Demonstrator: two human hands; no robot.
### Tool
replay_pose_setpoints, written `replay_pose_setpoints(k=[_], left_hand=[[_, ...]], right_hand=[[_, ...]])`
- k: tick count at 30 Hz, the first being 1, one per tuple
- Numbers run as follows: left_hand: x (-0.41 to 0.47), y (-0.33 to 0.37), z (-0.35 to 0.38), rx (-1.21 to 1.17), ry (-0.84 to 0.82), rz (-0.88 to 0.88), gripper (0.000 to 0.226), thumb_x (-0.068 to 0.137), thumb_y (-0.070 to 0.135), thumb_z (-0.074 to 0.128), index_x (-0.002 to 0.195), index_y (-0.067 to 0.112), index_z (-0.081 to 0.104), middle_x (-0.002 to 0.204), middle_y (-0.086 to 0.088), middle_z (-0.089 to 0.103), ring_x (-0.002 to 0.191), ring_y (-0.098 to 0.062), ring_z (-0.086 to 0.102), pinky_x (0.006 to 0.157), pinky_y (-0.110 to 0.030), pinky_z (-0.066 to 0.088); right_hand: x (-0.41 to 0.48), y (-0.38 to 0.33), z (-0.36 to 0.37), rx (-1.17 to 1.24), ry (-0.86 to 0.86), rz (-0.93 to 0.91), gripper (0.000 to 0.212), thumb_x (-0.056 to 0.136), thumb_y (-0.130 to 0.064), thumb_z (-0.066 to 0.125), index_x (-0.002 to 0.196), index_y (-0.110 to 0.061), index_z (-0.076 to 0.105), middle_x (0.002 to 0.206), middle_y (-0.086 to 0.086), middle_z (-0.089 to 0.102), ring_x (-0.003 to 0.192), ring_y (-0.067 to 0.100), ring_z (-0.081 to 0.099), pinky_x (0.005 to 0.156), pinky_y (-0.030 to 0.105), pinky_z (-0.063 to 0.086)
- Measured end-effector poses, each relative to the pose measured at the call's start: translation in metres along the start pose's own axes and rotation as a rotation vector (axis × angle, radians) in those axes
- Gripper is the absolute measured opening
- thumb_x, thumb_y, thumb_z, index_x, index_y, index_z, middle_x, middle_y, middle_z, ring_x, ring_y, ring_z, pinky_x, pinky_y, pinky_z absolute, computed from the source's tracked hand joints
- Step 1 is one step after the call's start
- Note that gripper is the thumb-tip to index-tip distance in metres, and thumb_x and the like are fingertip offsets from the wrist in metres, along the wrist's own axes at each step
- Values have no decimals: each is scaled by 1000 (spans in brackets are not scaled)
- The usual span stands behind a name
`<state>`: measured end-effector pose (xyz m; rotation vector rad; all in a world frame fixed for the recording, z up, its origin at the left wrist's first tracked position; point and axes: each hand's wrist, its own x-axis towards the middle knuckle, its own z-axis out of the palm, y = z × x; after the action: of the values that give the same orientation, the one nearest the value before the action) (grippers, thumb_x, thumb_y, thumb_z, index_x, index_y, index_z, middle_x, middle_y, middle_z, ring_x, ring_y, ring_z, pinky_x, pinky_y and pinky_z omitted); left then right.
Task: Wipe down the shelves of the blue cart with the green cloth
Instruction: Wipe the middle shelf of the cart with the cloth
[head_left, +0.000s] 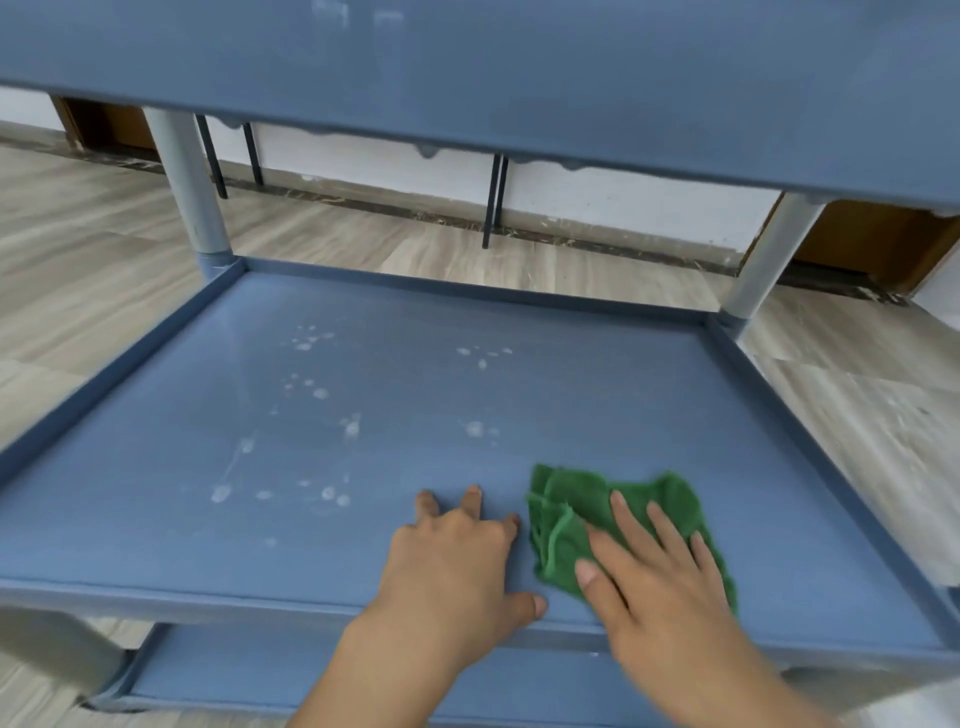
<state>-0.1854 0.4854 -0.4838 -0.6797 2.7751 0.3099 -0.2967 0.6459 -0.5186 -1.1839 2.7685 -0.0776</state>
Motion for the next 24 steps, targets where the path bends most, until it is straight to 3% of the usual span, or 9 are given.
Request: replay_pose_setpoints(k=[3,6,8,11,15,21,24], left_hand=[[-2,-1,2,17,3,10,78,86,72,46,151,36,26,164,1,16,145,-40,18,105,-45,39],[-4,-1,6,21,-1,11,78,89,71,42,154,35,20,165,0,12,147,-41,13,106,-47,39],[-4,-1,8,11,6,2,77,90,69,42,155,35,18,165,1,9,148,-40,10,108,-46,37],[-2,2,8,1,-31,-15,79,91,67,45,156,35,13,167,1,3,150,-40,4,114,-46,29],[0,6,4,13,-65,-33,81,90,65,48,156,35,12,167,1,1,150,-39,4,113,-46,30],[7,6,-1,-9,-129,-45,82,89,64,53,155,40,10,167,3,-4,151,-39,-2,113,-51,29],[10,5,-2,2,-144,-36,67,97,54,47,153,42,13,167,3,-4,150,-43,-2,112,-55,29]], right_hand=[[-32,-11,-8,26,45,-22,58,88,-63,2,131,-58,41,152,-11,35,139,27,38,114,46,24],[-20,-5,-6,21,-38,-35,56,82,-62,-4,137,-65,7,159,-18,-4,148,19,0,119,45,1],[1,-1,-3,46,-40,-42,49,90,-59,7,138,-63,-2,159,-18,-9,148,20,-7,119,47,-4],[49,-4,-5,101,-32,-56,48,92,-57,16,138,-59,2,161,-12,0,148,28,-2,117,54,-1],[150,-18,-13,127,-64,11,47,94,-52,21,140,-52,17,162,-4,5,147,38,0,114,62,-2],[286,-37,-38,181,-86,108,53,94,-37,21,147,-38,19,162,4,4,145,44,-2,113,66,-4],[322,-36,-46,166,-69,127,55,94,-36,21,149,-36,17,162,5,4,145,43,-2,113,65,-4]])
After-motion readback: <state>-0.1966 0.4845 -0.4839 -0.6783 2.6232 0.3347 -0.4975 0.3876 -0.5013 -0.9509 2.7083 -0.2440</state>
